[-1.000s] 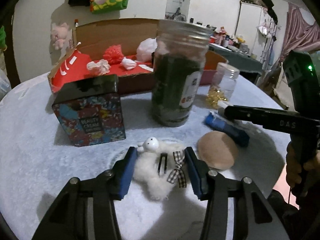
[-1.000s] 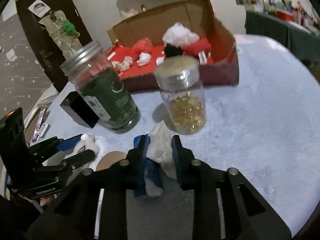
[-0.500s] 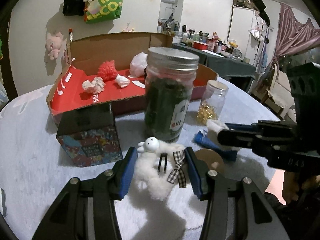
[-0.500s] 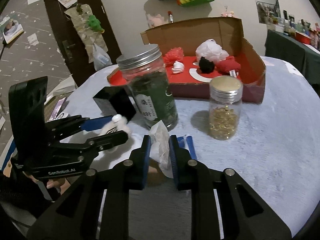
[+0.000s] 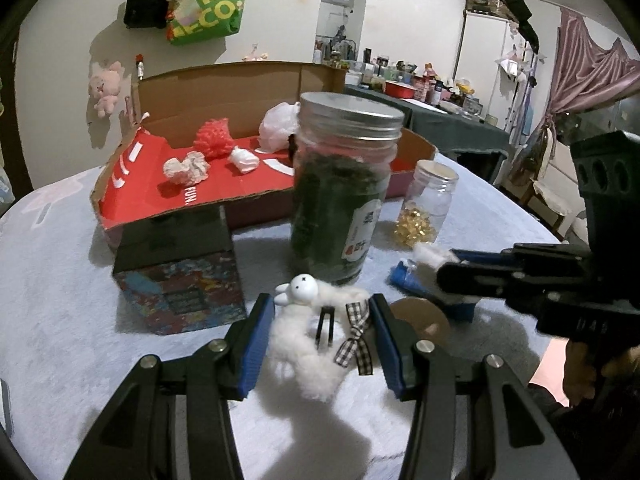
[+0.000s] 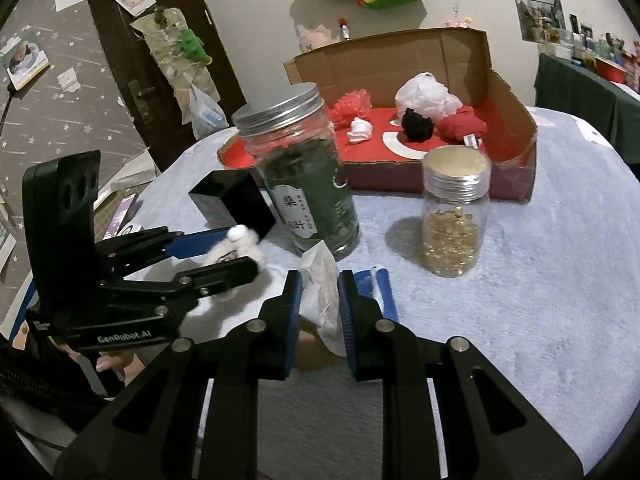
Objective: Organize soft objects
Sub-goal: 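Carry the plush sheep and tissue in both grippers into the box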
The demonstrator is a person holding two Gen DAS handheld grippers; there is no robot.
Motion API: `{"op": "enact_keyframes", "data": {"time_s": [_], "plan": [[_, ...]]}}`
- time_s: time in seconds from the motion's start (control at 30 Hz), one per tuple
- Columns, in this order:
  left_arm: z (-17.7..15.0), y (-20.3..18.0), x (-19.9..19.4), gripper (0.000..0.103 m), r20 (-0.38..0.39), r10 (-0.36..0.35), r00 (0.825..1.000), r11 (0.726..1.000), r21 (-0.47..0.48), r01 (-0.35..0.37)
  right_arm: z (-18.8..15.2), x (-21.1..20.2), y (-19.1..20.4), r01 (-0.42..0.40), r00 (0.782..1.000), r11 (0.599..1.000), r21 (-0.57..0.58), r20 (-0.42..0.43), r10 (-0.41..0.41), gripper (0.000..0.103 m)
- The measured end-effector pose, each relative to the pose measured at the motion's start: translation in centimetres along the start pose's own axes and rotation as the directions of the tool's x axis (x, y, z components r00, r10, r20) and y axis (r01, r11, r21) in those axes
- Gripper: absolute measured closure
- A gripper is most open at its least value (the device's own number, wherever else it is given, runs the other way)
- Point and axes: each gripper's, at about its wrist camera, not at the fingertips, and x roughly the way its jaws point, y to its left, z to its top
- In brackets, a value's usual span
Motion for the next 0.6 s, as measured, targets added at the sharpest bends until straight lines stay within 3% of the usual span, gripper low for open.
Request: {"op": "enact_keyframes", "data": {"time_s": [0.6], "plan": [[-2.8,8.2,-3.6,0.052,-0.028,0.173,0.984,0.975,-0.135,-0.176,0.0,-2.2,-6.0,0.099,0.995,0.989,0.11,0.004,-0.1,0.085]]}}
